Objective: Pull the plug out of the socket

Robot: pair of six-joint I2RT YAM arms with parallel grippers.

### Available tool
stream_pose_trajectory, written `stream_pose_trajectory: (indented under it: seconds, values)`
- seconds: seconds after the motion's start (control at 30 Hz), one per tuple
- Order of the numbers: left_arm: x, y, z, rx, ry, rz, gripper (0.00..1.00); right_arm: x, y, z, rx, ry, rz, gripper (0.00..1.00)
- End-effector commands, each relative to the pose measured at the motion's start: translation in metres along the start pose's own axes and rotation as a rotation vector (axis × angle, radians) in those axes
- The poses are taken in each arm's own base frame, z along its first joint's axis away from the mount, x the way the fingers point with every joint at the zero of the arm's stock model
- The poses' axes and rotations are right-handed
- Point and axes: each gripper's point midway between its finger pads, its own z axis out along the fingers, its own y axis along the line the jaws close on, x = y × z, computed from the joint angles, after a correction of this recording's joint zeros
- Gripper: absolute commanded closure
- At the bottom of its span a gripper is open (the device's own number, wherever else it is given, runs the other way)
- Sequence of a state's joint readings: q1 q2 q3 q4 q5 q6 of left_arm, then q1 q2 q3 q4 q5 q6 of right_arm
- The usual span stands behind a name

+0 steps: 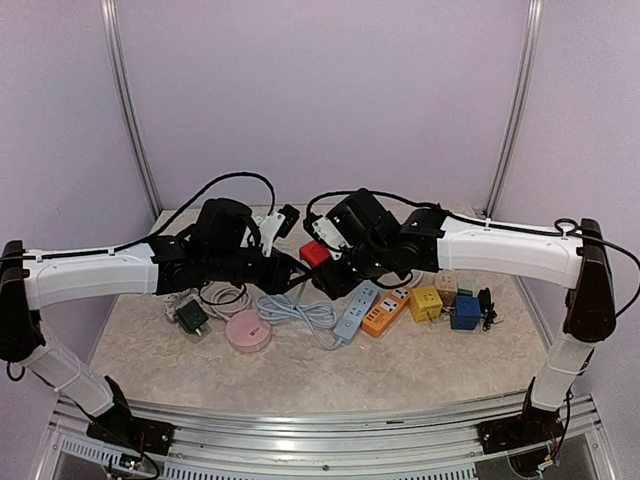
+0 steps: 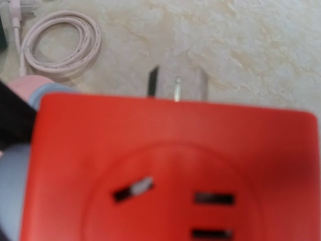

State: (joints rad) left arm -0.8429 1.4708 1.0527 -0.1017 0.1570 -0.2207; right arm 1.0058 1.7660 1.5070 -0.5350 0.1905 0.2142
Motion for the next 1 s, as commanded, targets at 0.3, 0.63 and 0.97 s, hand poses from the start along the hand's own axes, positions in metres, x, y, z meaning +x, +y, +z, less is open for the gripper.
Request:
stream_pose_trajectory:
  seconds: [0.3,0.63,0.97]
  values:
    - [-0.012,-0.030,-0.027,0.258,-0.013,0.105,1.00,-0.023,0.042,-0.047,-0.273,-0.195,-0.187,1.00]
    - [-0.017,-0.023,-0.025,0.219,-0.036,0.100,1.00,-0.025,0.042,-0.054,-0.275,-0.219,-0.206,1.00]
    - [-0.015,0.008,-0.008,-0.087,-0.059,0.032,1.00,-0.024,0.008,-0.032,-0.071,-0.154,-0.004,1.00]
